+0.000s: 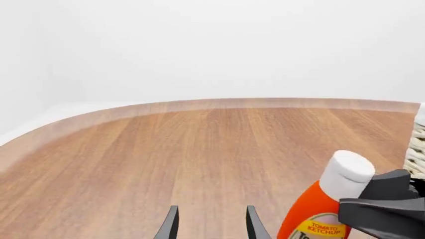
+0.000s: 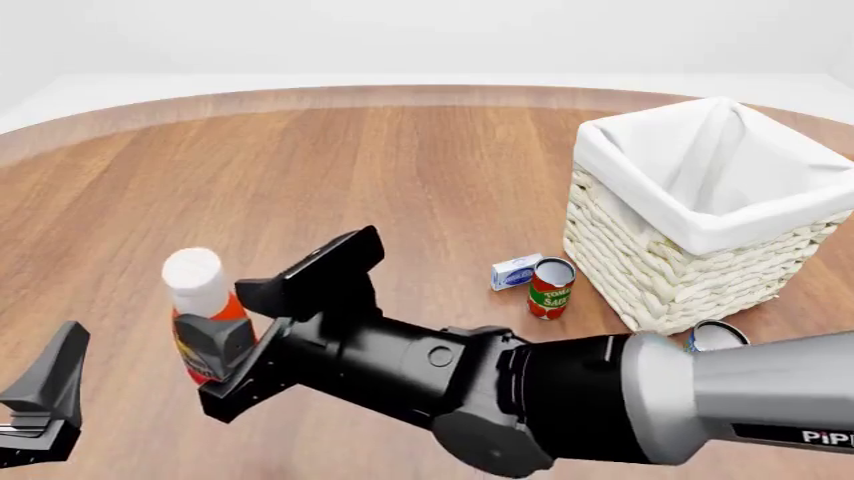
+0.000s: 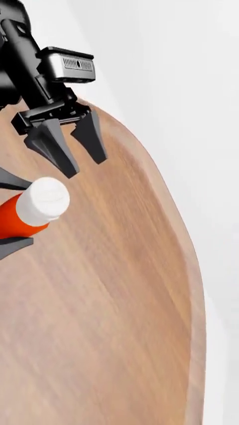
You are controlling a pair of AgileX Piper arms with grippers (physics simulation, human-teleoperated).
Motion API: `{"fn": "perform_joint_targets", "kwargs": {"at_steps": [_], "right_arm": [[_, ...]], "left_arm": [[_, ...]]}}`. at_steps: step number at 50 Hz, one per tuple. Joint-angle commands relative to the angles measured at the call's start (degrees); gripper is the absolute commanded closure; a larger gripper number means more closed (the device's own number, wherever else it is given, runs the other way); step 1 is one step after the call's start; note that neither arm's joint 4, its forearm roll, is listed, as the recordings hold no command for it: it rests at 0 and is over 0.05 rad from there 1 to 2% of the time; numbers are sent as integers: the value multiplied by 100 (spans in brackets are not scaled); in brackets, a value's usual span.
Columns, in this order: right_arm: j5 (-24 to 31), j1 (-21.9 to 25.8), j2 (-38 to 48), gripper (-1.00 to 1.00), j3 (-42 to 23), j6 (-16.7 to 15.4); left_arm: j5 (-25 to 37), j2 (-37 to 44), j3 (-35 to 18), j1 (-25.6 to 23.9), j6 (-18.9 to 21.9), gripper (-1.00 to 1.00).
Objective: Pick up the ketchup, and put it in the basket.
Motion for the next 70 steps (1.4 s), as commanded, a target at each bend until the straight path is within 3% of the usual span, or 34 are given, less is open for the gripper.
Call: {"fn": "perform_joint_targets", "kwargs": {"at_steps": [1,11,17,31,43,70], "right_arm": [[151,-129,-461,100,35,38],[215,-200,-720,100,76,-25],[-7,-441,-984,100,279,161],[-162,-697,-1320,100,488,71],[-653,-1118,-1884,100,933,139],[-853,-2062,-2527,100,1206,-50]], "left_arm": [[0,0,0,1,0,-100],[0,1,0,0,0,-100],[0,0,0,1,1,-100],[0,1,0,2,0,-100],[0,1,0,0,0,-100],[0,0,0,0,1,-100]]}}
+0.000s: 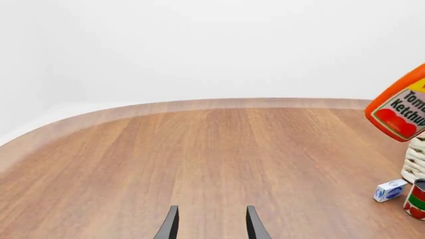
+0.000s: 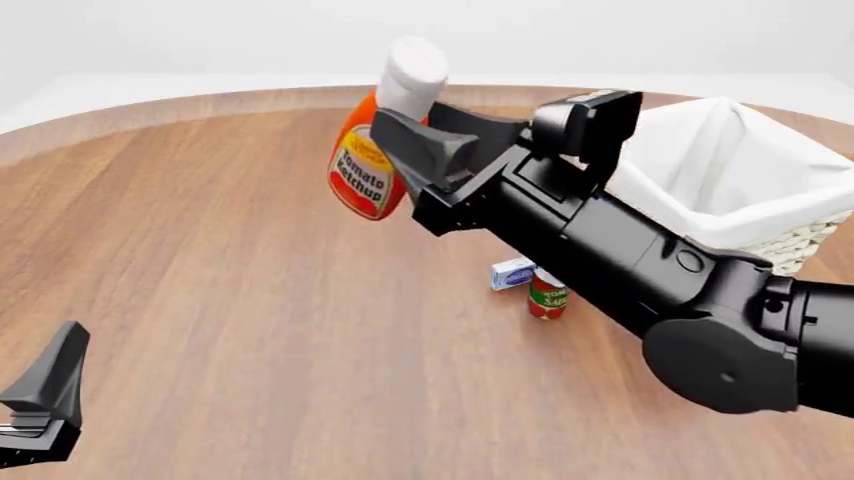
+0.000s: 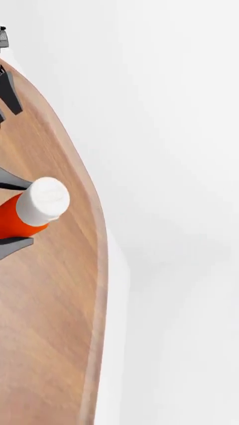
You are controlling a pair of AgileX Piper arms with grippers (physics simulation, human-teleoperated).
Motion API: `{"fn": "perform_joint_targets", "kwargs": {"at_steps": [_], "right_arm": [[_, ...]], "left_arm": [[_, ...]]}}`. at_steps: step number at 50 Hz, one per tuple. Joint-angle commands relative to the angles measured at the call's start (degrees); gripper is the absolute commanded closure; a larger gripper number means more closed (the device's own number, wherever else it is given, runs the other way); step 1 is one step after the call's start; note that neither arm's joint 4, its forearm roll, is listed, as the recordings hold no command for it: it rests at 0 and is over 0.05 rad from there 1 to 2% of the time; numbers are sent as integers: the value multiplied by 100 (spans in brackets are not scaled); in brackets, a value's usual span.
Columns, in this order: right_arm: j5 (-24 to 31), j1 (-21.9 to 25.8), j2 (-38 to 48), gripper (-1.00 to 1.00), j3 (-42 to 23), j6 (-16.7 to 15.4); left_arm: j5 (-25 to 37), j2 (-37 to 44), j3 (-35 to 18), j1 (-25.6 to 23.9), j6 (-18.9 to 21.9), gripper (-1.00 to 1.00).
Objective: Pick up the ketchup, and put it in the basket.
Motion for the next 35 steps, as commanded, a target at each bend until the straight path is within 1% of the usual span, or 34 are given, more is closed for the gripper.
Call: {"fn": "perform_joint_targets", "kwargs": {"at_steps": [1,5,6,10,17,25,26,33,35], "right_arm": [[-93,-446,-254,100,81,32],[-115,-591,-292,100,110,-2],[-136,-699,-341,100,143,-22],[-118,-884,-490,100,187,-35],[-62,-977,-642,100,237,-97],[-129,-1176,-881,100,423,-42],[-152,-1230,-954,100,483,26],[-165,-1272,-1147,100,598,30],[-215,-1344,-1156,100,628,99]], "left_arm": [[0,0,0,-1,0,-100],[0,0,0,0,0,-100],[0,1,0,1,0,-100],[0,0,0,-2,-1,-100],[0,2,0,0,0,-100],[0,-1,0,0,-1,-100],[0,-1,0,-1,0,-100],[0,0,0,1,0,-100],[0,0,0,1,-1,-100]]}}
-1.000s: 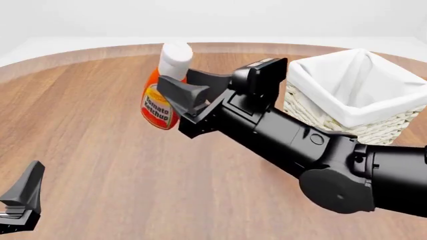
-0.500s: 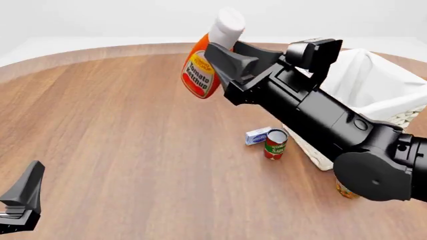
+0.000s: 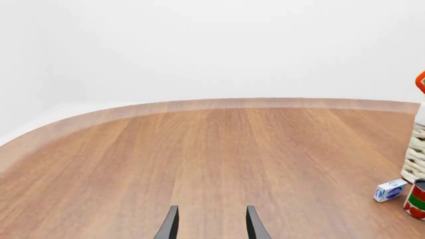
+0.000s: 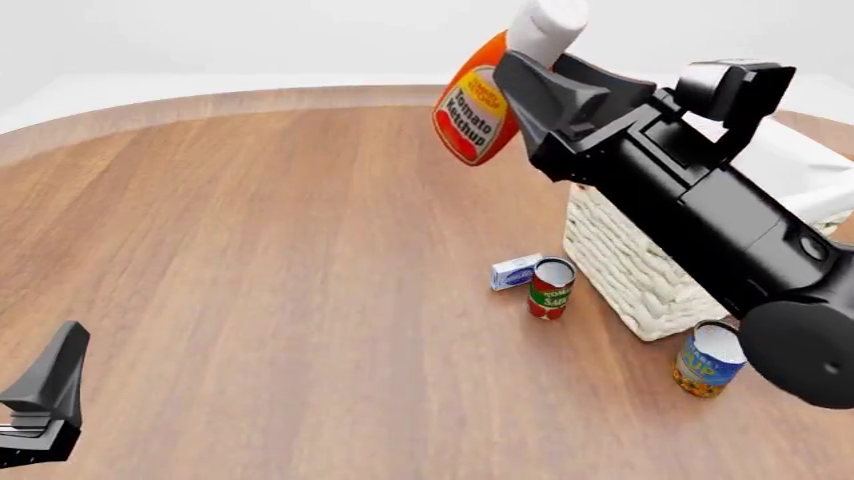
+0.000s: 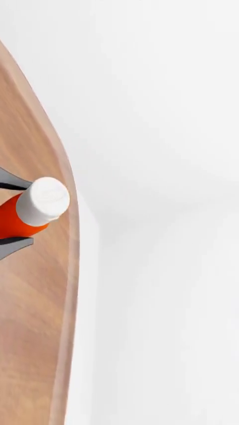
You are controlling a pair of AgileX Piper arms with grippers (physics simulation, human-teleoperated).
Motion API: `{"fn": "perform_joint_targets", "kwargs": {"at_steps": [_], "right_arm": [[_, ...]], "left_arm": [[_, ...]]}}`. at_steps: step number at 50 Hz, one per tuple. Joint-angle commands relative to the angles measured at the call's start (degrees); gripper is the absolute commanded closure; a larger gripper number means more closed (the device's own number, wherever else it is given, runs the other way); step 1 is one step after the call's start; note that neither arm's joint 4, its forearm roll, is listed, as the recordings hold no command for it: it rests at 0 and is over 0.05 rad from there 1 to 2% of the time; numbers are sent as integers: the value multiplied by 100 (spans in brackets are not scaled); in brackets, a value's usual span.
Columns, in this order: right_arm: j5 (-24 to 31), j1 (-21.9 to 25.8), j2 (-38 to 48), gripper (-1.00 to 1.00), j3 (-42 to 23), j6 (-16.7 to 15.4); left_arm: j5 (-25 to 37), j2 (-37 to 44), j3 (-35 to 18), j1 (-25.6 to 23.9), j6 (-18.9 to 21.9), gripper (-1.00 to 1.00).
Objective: Pick up the ketchup, and put it in the basket.
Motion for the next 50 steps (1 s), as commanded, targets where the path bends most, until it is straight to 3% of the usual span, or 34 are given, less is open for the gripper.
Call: {"fn": "perform_joint_targets", "kwargs": {"at_steps": [1,19,50], "right_arm": [[-86,-217,-279,100,156,196],[-374,-653,-113,100,176,478],[-295,-1388,-681,100,5,1067]], "left_arm": [[0,0,0,1,0,-100],[0,-1,0,0,0,-100],[0,0,0,1,0,-100]]}}
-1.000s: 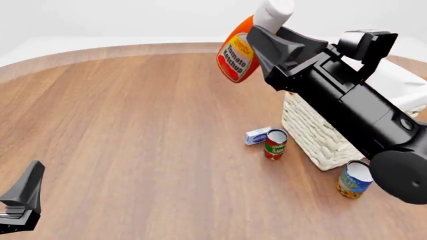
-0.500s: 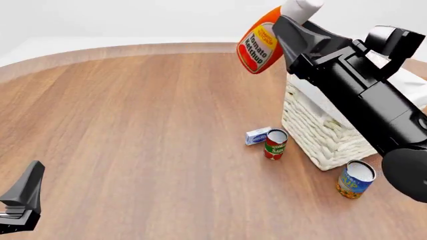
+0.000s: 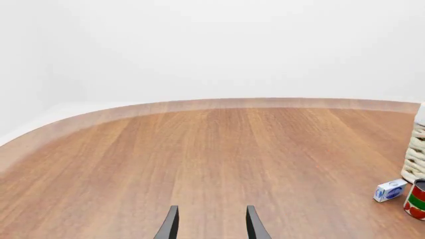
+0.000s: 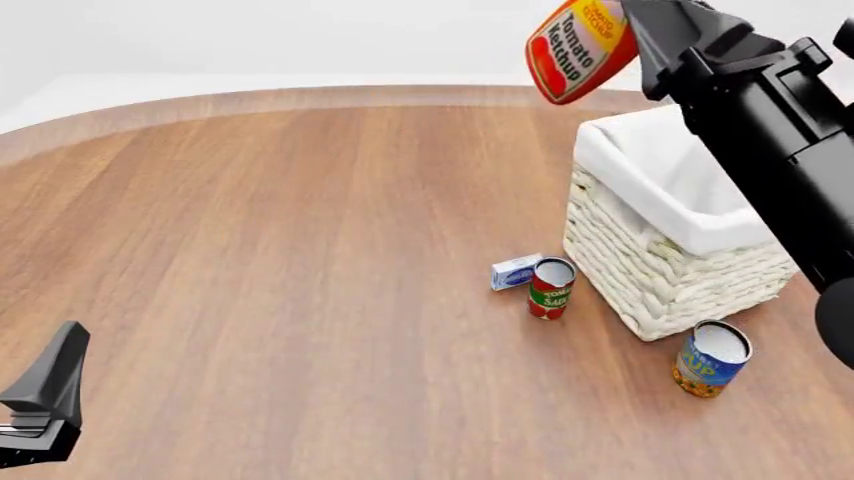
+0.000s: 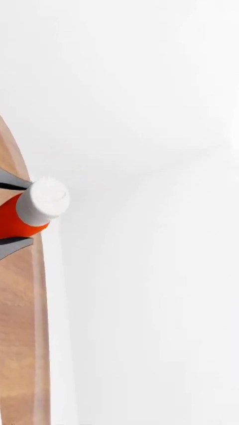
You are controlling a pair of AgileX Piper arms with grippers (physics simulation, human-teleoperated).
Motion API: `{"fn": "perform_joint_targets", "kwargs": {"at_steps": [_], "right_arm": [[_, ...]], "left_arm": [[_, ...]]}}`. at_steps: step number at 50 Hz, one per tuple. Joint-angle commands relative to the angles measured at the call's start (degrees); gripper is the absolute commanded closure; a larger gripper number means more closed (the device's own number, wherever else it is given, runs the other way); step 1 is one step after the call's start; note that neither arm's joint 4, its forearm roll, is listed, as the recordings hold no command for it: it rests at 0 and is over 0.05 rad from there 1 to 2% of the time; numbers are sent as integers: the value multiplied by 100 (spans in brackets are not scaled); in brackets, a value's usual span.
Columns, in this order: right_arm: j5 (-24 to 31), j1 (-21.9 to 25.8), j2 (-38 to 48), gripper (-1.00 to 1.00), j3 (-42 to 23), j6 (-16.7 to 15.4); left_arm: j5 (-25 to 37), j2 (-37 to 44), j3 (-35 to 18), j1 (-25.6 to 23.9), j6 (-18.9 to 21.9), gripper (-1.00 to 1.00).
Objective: Pick up the ketchup, and put it in the basket.
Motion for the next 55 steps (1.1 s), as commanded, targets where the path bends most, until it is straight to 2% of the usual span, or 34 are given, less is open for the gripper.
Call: {"fn": "perform_joint_targets", "kwargs": {"at_steps": [1,13,31,40,55], "right_arm": [[-36,-220,-120,100,-75,325],[-220,-739,-109,100,-1,513],[-78,-1450,-115,100,9,779],[64,-1776,-9,100,-53,581],[512,-1914,-64,100,-212,669]], "left_arm": [[0,0,0,0,-1,-100],[0,0,0,0,0,-100],[0,1,0,0,0,-100],[0,-1,0,-1,0,-100],[0,0,0,-1,0,-100]]}}
